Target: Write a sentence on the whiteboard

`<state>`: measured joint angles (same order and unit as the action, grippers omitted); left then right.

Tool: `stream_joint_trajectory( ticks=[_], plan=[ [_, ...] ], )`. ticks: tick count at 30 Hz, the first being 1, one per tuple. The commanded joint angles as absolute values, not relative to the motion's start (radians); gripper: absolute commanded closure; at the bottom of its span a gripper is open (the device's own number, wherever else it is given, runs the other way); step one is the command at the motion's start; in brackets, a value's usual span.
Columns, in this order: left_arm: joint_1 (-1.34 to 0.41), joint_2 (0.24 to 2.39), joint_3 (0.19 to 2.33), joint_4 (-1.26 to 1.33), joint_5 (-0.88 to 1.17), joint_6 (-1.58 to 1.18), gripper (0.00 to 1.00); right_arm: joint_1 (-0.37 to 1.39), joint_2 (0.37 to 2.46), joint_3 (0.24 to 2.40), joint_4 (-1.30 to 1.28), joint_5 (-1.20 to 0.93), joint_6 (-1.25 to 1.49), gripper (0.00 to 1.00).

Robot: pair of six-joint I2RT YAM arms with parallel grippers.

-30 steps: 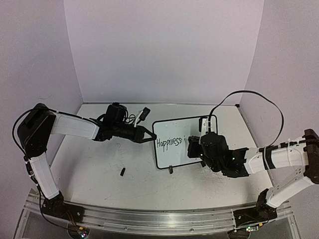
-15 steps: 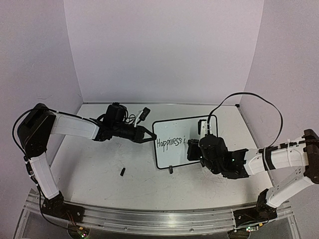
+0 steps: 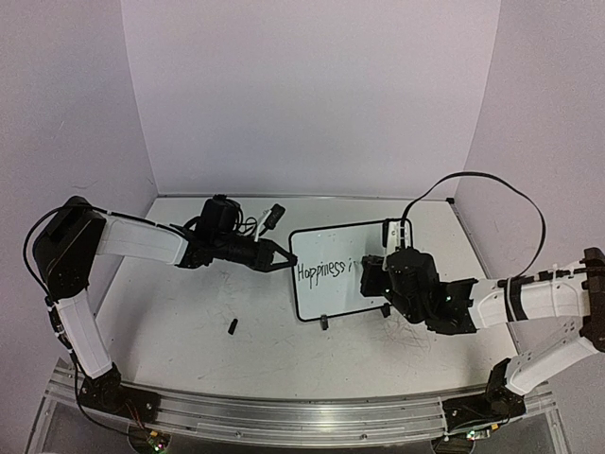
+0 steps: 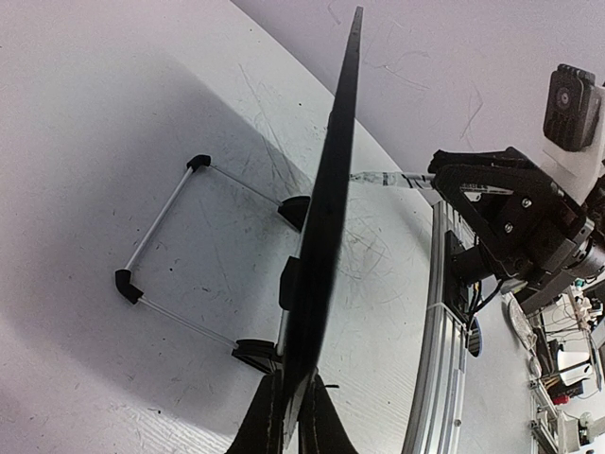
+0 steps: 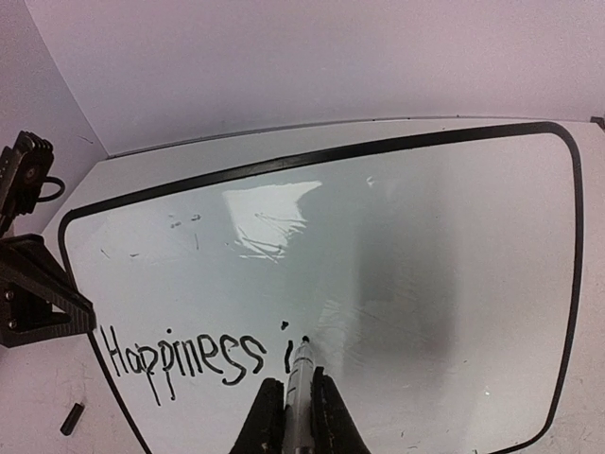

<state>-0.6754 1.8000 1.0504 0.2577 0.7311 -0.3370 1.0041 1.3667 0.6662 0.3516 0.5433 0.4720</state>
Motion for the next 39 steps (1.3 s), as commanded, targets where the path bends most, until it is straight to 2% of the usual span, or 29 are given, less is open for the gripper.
stream_joint_trajectory(
  ticks=[1, 39],
  plan=[
    [-0.687, 1.766, 1.063, 0.204, 0.742, -0.332, 1.00, 0.998, 1.382, 0.692, 0.384, 0.545, 0.454, 1.00],
    [-0.690, 1.766, 1.066, 0.189, 0.740, -0.324, 1.00, 1.026, 1.384, 0.656, 0.319, 0.572, 0.514, 1.00]
  ],
)
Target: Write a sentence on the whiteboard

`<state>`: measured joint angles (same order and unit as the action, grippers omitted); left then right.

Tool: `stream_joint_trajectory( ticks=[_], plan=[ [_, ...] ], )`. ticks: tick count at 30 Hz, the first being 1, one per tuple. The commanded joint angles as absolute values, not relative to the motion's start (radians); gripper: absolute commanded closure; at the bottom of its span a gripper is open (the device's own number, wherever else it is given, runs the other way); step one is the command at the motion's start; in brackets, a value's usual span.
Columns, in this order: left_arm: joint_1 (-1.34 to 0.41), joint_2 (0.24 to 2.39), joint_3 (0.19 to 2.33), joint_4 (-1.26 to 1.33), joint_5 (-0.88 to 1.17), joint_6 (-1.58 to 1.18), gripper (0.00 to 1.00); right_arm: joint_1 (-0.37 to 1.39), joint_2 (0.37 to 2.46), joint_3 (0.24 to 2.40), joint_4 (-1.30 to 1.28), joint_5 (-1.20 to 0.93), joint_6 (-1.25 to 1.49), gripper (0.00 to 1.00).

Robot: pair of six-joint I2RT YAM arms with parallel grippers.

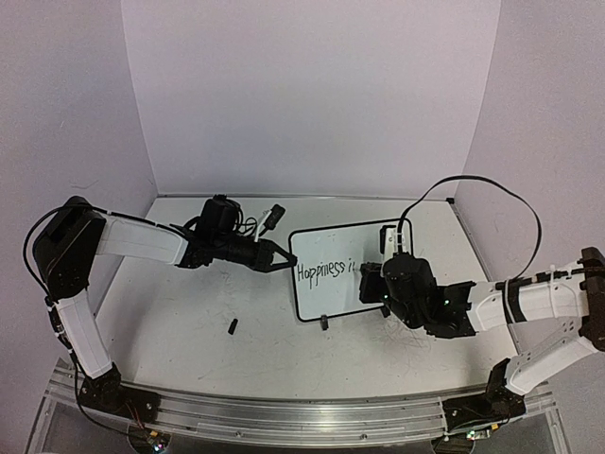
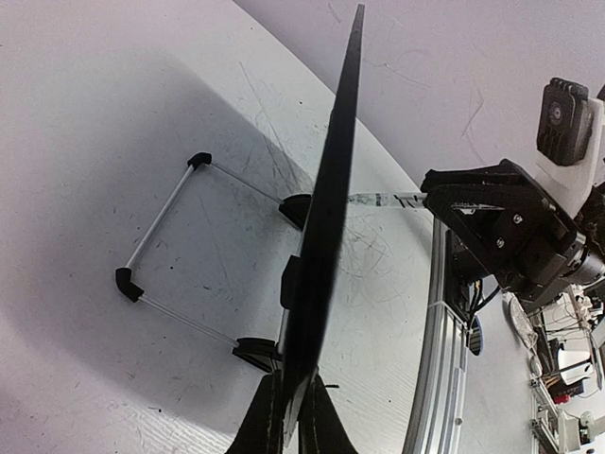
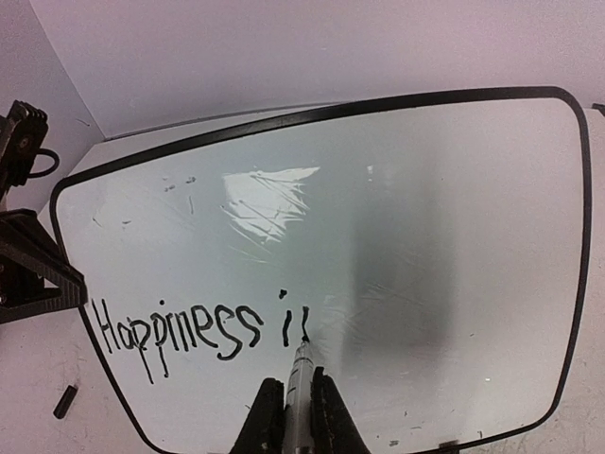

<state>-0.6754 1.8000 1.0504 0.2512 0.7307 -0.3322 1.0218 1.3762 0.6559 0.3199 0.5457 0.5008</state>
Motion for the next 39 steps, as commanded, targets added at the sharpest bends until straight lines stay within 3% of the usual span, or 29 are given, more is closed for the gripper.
stream_joint_trajectory(
  ticks=[1, 39],
  plan=[
    [-0.690, 1.766, 1.068, 0.188, 0.740, -0.324, 1.00, 1.026, 1.385, 0.658, 0.319, 0.573, 0.514, 1.00],
    [-0.695, 1.768, 1.077, 0.168, 0.736, -0.313, 1.00, 1.005, 1.376, 0.689, 0.339, 0.628, 0.478, 1.00]
  ],
)
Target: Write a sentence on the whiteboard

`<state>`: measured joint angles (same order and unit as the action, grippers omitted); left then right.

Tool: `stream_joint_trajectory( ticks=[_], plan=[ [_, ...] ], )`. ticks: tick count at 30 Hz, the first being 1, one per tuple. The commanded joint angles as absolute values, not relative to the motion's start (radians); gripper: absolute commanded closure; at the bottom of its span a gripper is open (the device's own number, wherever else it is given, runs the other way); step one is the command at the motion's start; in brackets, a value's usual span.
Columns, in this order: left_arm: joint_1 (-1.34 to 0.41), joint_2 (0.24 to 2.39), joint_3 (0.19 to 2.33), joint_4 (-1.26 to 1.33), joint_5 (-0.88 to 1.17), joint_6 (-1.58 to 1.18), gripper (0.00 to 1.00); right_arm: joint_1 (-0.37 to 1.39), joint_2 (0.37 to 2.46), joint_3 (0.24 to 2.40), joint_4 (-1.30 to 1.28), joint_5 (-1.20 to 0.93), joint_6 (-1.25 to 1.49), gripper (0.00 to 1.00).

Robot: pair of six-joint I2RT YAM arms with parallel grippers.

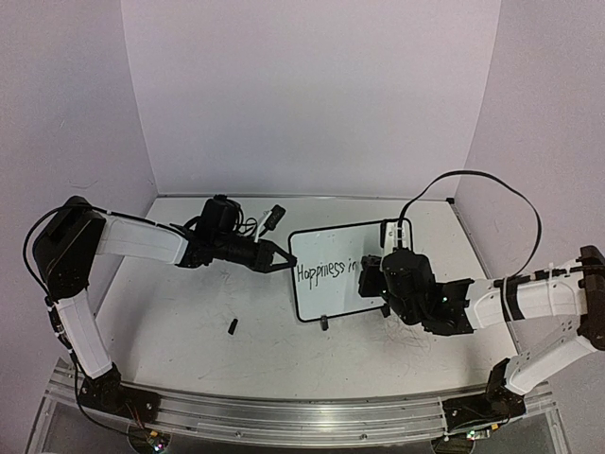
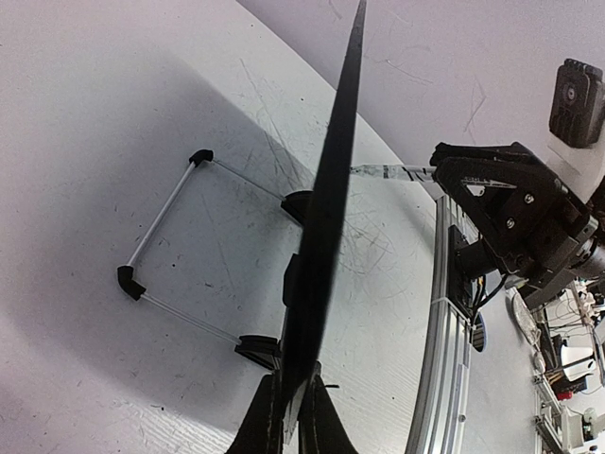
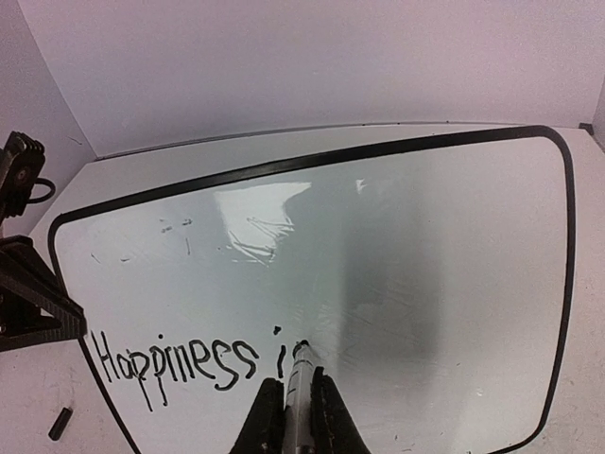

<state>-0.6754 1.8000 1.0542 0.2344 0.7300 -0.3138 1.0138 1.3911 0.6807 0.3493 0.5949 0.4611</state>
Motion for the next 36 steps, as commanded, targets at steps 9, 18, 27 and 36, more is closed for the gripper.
stream_joint_trajectory(
  ticks=[9, 18, 27, 36],
  plan=[
    [-0.696, 1.768, 1.077, 0.167, 0.735, -0.311, 1.00, 1.006, 1.376, 0.651, 0.311, 0.595, 0.523, 1.00],
    [-0.698, 1.772, 1.078, 0.166, 0.735, -0.311, 1.00, 1.008, 1.368, 0.642, 0.306, 0.587, 0.536, 1.00],
    [-0.698, 1.770, 1.079, 0.163, 0.733, -0.310, 1.00, 0.974, 1.271, 0.647, 0.342, 0.553, 0.502, 1.00],
    [-0.700, 1.768, 1.078, 0.161, 0.729, -0.305, 1.00, 0.951, 1.312, 0.672, 0.379, 0.509, 0.457, 1.00]
  ],
)
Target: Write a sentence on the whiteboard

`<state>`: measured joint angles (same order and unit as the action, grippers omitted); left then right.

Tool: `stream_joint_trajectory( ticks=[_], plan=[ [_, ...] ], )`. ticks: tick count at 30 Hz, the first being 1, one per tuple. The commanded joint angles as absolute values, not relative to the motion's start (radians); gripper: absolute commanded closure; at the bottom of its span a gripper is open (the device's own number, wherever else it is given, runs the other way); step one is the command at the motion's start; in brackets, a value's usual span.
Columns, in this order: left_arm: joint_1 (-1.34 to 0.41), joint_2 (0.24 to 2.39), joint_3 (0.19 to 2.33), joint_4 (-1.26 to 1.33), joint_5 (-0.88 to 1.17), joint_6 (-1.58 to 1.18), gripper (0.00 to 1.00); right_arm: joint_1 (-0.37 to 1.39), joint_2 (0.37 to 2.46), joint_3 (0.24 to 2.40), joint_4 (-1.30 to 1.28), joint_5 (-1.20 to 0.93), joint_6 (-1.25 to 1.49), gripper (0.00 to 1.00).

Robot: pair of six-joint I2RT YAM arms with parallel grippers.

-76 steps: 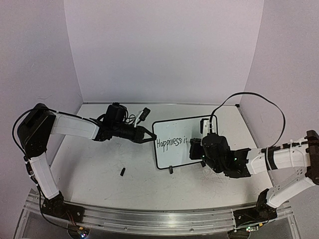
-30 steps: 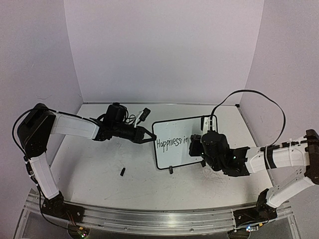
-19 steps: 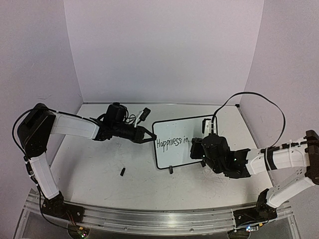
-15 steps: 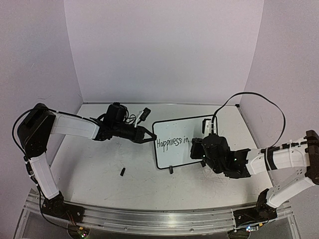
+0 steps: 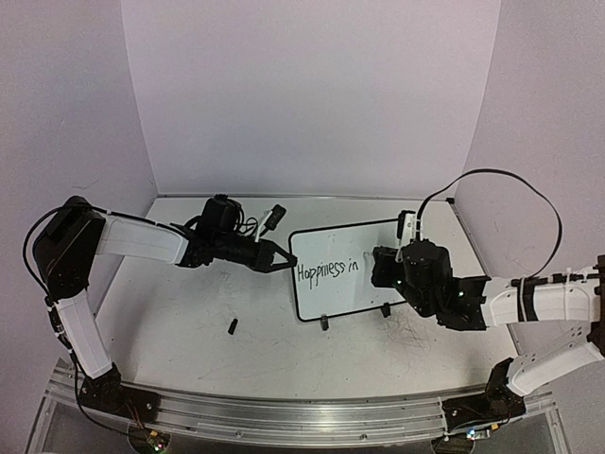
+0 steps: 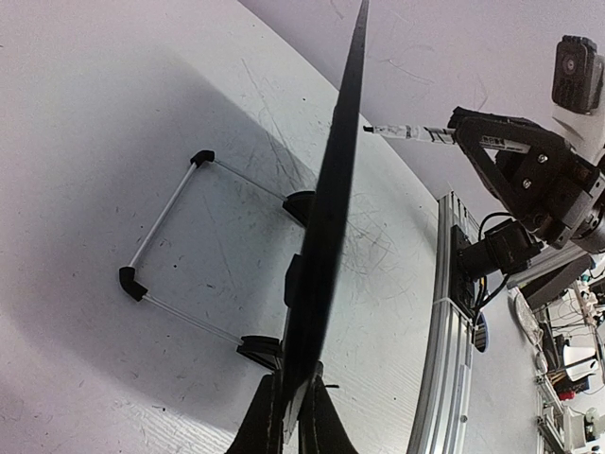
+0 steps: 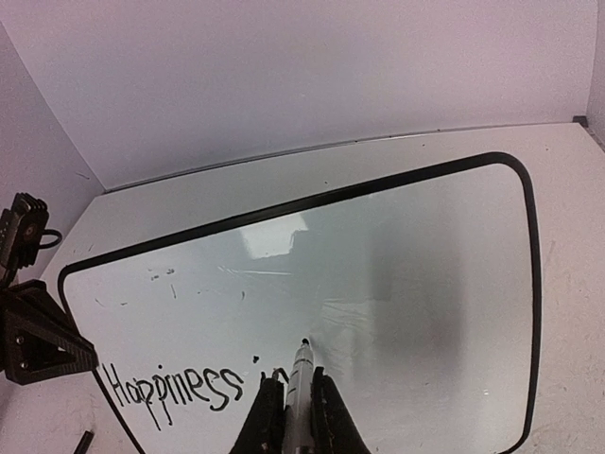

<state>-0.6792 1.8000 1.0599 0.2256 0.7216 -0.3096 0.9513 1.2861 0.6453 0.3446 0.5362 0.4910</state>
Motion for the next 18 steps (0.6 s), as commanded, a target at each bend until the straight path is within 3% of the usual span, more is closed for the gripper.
stream_joint_trajectory(
  ticks=[1, 18],
  plan=[
    [-0.700, 1.768, 1.078, 0.160, 0.728, -0.305, 1.00, 0.950, 1.315, 0.672, 0.382, 0.506, 0.455, 1.00],
    [-0.699, 1.766, 1.078, 0.157, 0.727, -0.302, 1.00, 0.950, 1.343, 0.679, 0.386, 0.573, 0.434, 1.00]
  ],
)
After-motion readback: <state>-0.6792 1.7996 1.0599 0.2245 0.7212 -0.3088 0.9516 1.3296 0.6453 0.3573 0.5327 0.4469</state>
